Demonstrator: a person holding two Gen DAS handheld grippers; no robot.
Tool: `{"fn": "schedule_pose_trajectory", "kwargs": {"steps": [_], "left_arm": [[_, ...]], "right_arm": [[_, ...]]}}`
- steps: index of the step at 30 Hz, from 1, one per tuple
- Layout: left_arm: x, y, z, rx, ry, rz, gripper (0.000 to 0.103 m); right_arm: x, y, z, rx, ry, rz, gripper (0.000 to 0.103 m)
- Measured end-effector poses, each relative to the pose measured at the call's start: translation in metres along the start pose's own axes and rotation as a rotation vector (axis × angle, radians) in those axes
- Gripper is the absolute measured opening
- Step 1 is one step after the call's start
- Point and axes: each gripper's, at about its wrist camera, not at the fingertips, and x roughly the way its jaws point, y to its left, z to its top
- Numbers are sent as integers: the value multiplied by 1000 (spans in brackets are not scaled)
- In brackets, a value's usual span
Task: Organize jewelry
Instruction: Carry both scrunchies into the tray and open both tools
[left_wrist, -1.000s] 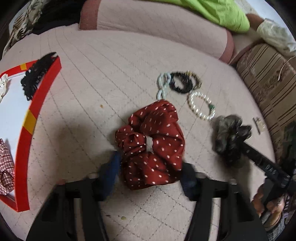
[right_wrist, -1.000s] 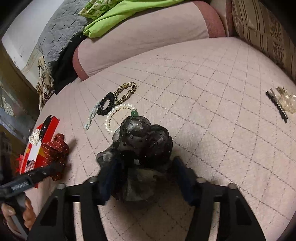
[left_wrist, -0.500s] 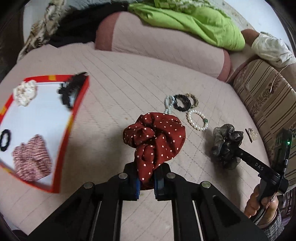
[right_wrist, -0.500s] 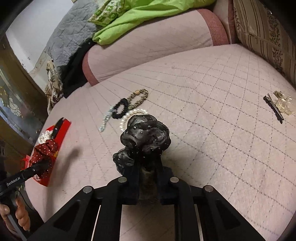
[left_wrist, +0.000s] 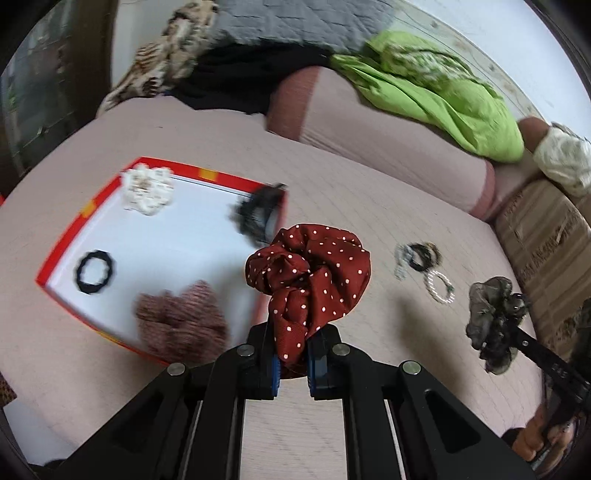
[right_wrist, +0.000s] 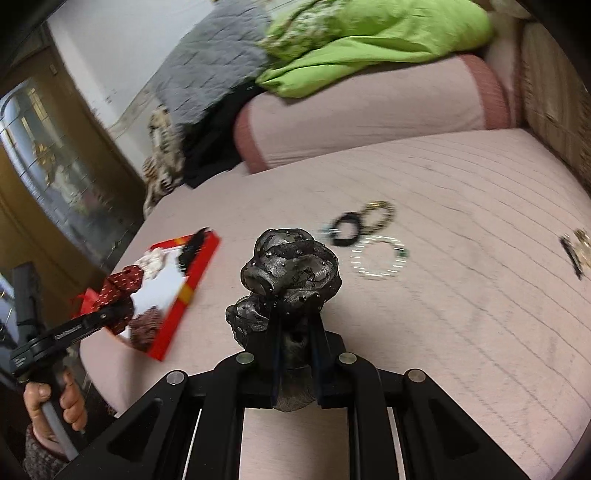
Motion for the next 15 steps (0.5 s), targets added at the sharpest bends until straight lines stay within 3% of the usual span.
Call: {"fn": "schedule_pose_trajectory", "kwargs": {"steps": [5,15], "left_arm": [[-1,45,18,-45,-27,74,10],[33,140,51,-205,-18,220,10]], "right_arm": [[22,51,12,-59,43,63,15],[80,144,23,-199,124,101,15]]}}
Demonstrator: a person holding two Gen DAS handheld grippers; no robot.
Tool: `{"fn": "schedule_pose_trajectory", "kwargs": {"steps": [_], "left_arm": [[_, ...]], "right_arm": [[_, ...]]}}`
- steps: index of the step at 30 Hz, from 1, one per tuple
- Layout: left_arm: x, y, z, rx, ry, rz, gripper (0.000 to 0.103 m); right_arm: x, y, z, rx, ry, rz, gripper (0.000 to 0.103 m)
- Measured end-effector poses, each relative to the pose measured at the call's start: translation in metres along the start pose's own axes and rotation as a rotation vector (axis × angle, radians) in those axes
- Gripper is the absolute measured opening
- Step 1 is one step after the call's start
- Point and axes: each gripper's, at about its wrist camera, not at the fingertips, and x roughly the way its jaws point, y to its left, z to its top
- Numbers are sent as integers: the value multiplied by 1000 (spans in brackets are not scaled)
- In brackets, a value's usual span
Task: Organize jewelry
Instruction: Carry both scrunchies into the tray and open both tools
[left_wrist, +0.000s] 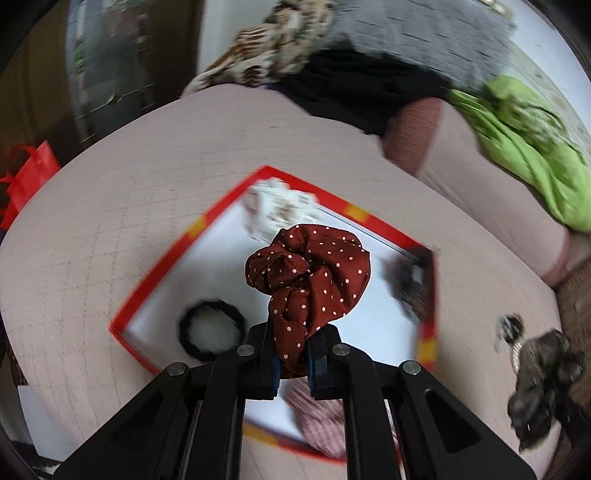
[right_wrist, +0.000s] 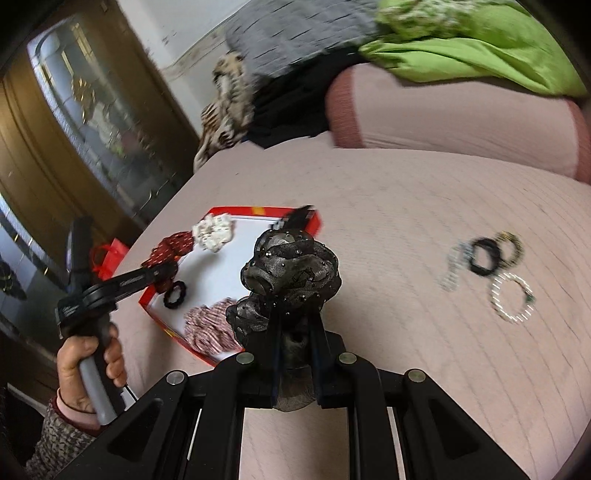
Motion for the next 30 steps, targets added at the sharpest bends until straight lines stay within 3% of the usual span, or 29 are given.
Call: {"fn": "schedule_pose_trajectory", "kwargs": {"steps": [4,11,18,22,24,25,30], "left_arm": [[24,20,12,-20,5,75,10],[60,40,21,-47,83,59,10],[71,46,26,-50,107,77,11],[68,44,25,-46,98,88,18],[63,43,26,-45,81,82,24],[58,42,25,-45,68,73,30],[41,34,22,-18,19,48,32]], "right_arm": [[34,30,15,-35,28,18,15],[117,69,43,-34,124,46,15],[181,68,36,25,214,54,15],[192,66,26,3,224,-6,27],[187,66,26,-7,204,-18,45],[184,66,27,-11,198,-18,49],[150,71,29,-61,148,-30,51]]}}
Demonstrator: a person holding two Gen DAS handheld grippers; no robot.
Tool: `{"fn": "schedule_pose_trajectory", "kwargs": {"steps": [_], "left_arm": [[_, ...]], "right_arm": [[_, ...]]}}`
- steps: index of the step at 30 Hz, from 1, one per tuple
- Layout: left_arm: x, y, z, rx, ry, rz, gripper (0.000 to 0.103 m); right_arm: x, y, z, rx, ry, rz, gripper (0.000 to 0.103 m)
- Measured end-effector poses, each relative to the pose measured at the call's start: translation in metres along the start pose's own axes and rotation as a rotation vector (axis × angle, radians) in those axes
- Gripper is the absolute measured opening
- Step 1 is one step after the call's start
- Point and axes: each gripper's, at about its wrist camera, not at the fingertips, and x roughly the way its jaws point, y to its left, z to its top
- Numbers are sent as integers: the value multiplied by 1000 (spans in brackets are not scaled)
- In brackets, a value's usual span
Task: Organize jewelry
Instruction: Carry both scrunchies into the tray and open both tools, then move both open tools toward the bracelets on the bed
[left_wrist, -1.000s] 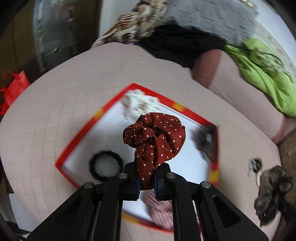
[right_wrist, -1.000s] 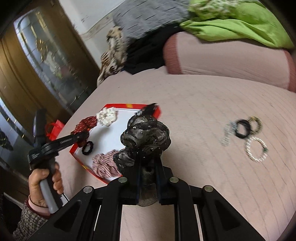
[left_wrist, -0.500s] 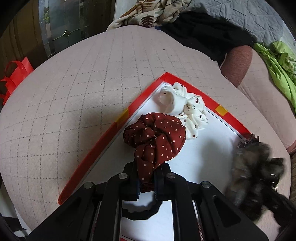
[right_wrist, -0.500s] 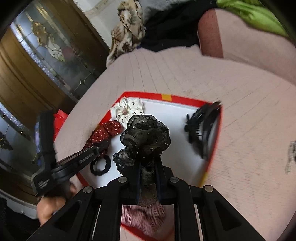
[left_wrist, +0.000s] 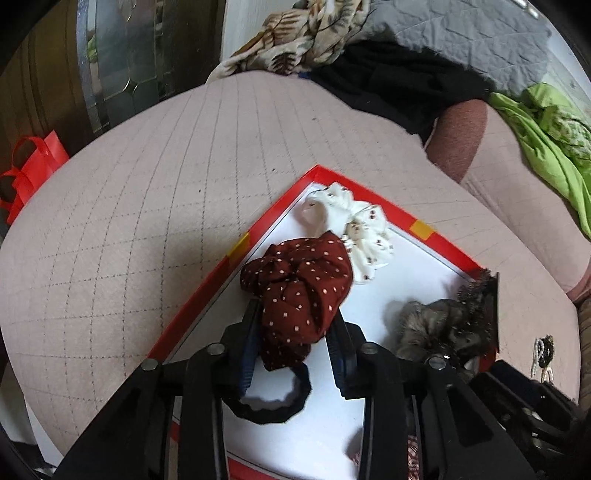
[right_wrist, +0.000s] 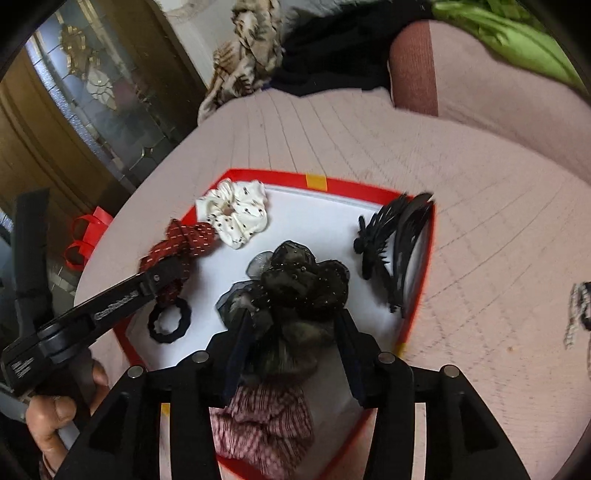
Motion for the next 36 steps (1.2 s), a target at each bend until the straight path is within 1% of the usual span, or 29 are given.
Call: {"fn": "schedule_pose_trajectory", "kwargs": {"steps": [3,6,7,10,13,15,18,20,25,26,28,31,33,36], "left_arm": [[-9,-3,-3,11,-22,-11,33],[-18,-7,-5,20,-44,-18,35],[-22,-9,-7,25,-56,-20,37],[-30,-15,-13,40,-81,-17,37],[-35,-20,-19,49,-91,-14,37],[-42,-25,-26,59,-103,-9,37],[-58,-35,-35,76,-143,-23,38],[-72,-47,-45,99,-176,-40,38],[-99,-78,-76,170,-216,-64,40],[-101,-82,-81,177,-216,-67,44],[-107,-92,-94,198,-202,-85,46],[-111,-111,-110,236,-164,-114,46],[-112,-128,-119,270,-132,-139,46],[-108,-154,-126,314,-85,-173,46]], "right_arm": [[-21,0,-6,-21,-26,-12,53],[-43,-6,-20,-29,-48,-18,54],[-50,-10,-26,-24,-52,-24,54],[-71,-28,-47,9,-59,-39,54],[-92,-53,-70,49,-66,-73,54],[-108,-73,-87,81,-75,-112,54],[-131,-106,-110,138,-91,-146,54],[-149,-133,-126,192,-108,-177,54],[-181,-184,-156,296,-140,-224,54],[-188,-195,-162,313,-149,-232,54],[-195,-207,-168,329,-161,-244,54],[-202,-224,-173,346,-179,-275,54],[-203,-237,-171,351,-187,-304,54],[-200,-257,-169,381,-191,-300,54]]}}
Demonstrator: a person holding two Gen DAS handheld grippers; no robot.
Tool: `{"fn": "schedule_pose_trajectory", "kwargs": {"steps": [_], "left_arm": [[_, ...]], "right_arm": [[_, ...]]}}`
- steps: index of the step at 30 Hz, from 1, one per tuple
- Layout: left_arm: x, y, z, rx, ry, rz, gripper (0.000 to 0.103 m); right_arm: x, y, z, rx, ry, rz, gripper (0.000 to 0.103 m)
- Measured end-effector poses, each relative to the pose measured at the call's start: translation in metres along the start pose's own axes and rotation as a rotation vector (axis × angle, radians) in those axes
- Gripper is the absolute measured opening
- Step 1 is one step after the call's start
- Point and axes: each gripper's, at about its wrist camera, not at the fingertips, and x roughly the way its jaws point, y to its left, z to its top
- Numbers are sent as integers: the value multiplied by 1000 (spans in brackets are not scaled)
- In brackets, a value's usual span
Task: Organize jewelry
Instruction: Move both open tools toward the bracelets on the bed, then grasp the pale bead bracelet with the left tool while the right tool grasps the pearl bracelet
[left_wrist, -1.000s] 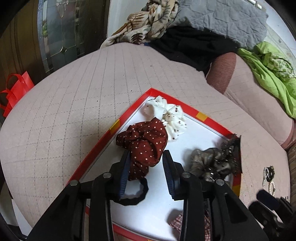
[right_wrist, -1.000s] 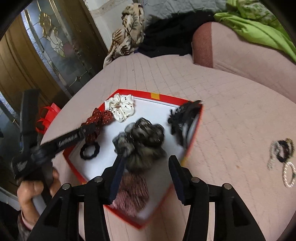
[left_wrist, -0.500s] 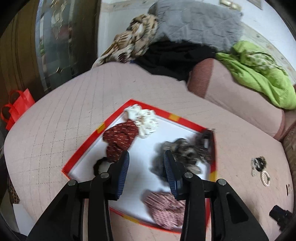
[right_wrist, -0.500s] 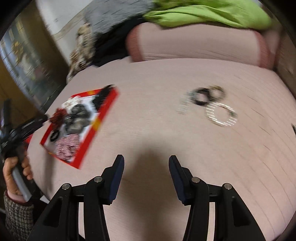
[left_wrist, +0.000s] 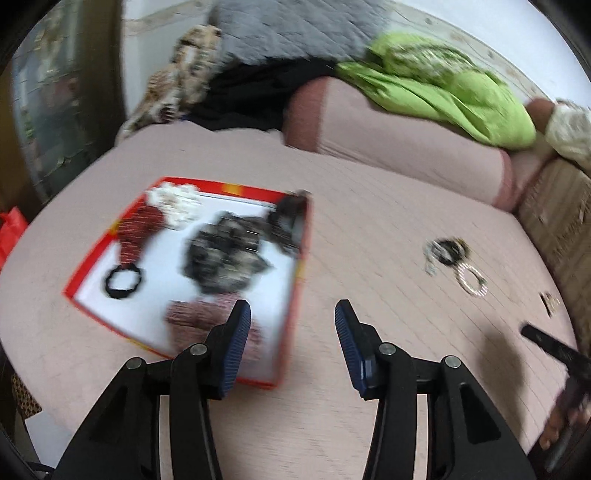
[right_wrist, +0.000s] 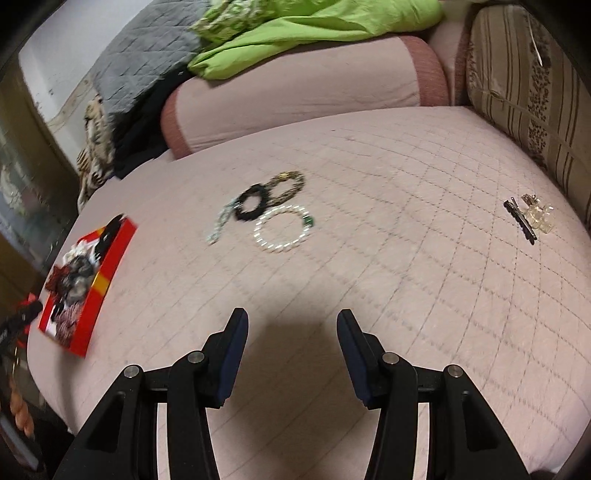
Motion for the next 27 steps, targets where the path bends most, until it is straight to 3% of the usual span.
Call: {"fn": "schedule_pose_trajectory", "kwargs": {"steps": [6,12,14,23,25,27], "left_arm": [[37,-63,20,73,110,-119,46],[95,-121,46,150,170,-144,45],[122,-137,56,148,212,-164,35],[209,-182,79,129,311,-220,32],[221,-189,76,154,327,-205,22],[226,-192,76,178,303,-186,20]], "right_arm": [[24,-20,19,54,11,17,54],[54,-25,40,19,10,28,54],[65,-23,46,0,8,35,50],[102,-15,62,-57,28,61,47],[104,-15,63,-69,24,60,47],[106,-16,65,-76,22,57,42]]}}
